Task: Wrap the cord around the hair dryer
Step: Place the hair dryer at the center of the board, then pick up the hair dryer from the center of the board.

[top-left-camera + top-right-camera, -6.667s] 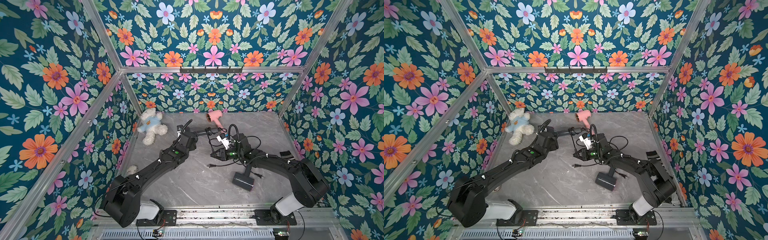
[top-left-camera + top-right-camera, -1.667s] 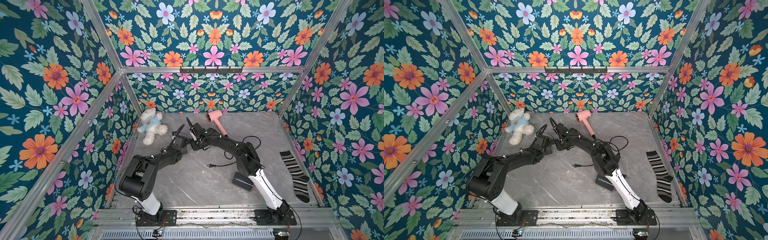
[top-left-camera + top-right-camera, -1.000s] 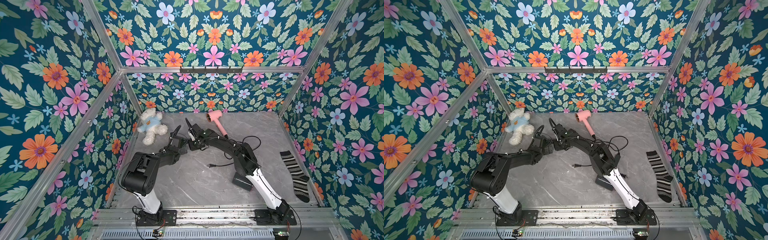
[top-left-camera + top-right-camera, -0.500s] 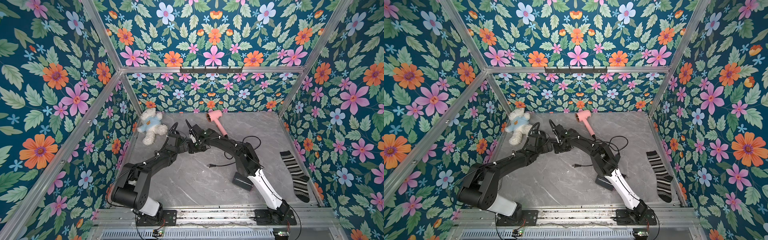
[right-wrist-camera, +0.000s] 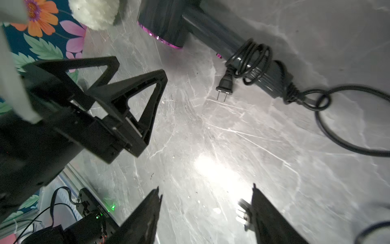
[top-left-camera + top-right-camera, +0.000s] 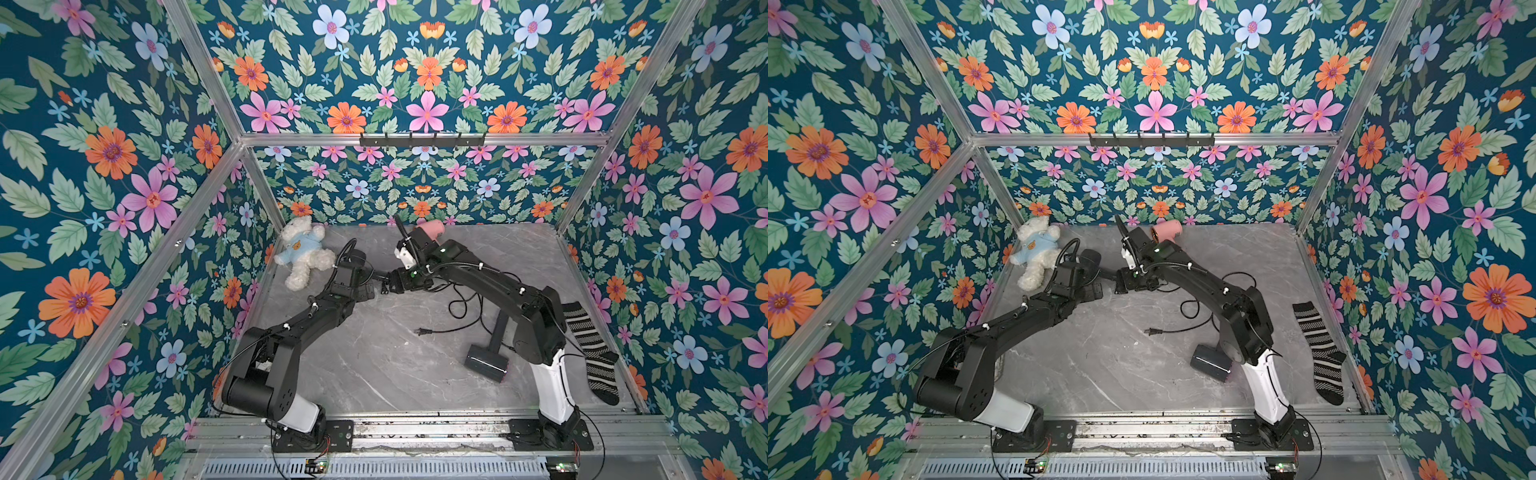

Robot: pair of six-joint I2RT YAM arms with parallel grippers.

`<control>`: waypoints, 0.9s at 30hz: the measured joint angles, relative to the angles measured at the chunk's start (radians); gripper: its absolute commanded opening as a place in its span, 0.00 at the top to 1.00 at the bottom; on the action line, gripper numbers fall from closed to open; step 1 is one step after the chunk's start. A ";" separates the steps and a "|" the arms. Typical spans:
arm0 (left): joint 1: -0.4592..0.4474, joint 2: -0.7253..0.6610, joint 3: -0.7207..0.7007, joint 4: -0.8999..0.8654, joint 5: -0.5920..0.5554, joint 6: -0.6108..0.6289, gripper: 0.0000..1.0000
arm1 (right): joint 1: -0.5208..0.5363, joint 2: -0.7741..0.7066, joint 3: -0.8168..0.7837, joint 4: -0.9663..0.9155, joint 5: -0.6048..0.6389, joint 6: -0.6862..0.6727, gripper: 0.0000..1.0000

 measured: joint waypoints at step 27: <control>0.097 0.259 0.359 -0.113 0.034 0.182 0.01 | -0.340 0.187 0.166 -0.086 0.107 -0.246 0.30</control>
